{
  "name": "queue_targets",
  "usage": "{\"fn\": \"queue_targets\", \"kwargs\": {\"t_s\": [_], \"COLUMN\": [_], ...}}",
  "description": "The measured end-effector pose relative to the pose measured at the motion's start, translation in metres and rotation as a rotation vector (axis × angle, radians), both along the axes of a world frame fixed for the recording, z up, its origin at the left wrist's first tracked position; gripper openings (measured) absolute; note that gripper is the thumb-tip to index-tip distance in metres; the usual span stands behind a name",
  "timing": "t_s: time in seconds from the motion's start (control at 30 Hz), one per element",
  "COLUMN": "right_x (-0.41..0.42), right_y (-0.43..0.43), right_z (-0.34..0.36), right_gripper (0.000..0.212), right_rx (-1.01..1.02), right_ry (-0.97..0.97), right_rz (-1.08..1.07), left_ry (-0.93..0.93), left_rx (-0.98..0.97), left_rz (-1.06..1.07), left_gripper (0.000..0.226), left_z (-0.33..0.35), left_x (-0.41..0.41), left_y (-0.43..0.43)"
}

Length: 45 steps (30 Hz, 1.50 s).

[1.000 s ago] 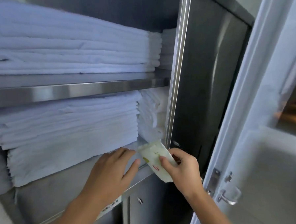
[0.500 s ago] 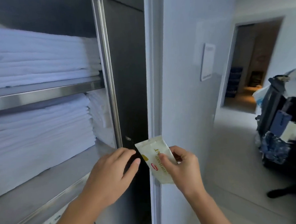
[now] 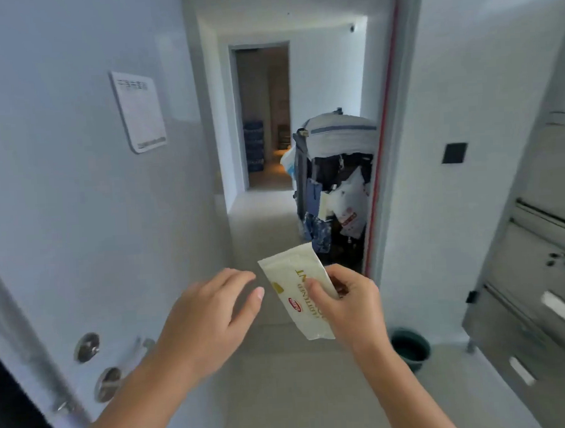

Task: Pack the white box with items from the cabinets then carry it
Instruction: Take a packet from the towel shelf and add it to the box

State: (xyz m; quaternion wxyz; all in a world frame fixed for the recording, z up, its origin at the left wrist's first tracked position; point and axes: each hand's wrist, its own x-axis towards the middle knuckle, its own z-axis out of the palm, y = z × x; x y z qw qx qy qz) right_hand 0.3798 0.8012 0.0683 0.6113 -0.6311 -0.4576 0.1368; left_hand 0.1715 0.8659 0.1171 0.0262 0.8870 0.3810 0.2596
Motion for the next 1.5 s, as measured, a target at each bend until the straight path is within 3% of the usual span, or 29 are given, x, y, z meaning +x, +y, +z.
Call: {"fn": "queue_targets", "kwargs": {"t_s": [0.37,0.8,1.0,1.2,1.5], "right_x": [0.095,0.047,0.055,0.089,0.192], "right_y": [-0.149,-0.442,-0.53,-0.561,-0.604], "right_z": [-0.03,-0.046,-0.058,-0.077,-0.127], "right_gripper": [0.005,0.009,0.01,0.009,0.009], "right_rx": [-0.041,-0.027,-0.045,-0.045,-0.09], "right_ry": [0.051,0.03,0.045,0.117,0.241], "right_rz": [-0.73,-1.467,-1.551,-1.509,-1.492], "left_ry": [0.029,0.115,0.132,0.145,0.186], "left_rx": [-0.116,-0.114,-0.071,-0.08,-0.165], "left_rz": [-0.73,-1.404,-1.463,-1.44,-1.435], "left_gripper": [0.055,0.057,0.06,0.058,0.054], "left_z": [-0.039,-0.05,-0.061,-0.078,-0.14], "left_x": [0.194,0.29,0.306,0.338,0.456], "left_y": [-0.025,-0.291,-0.378,-0.408,-0.449]}}
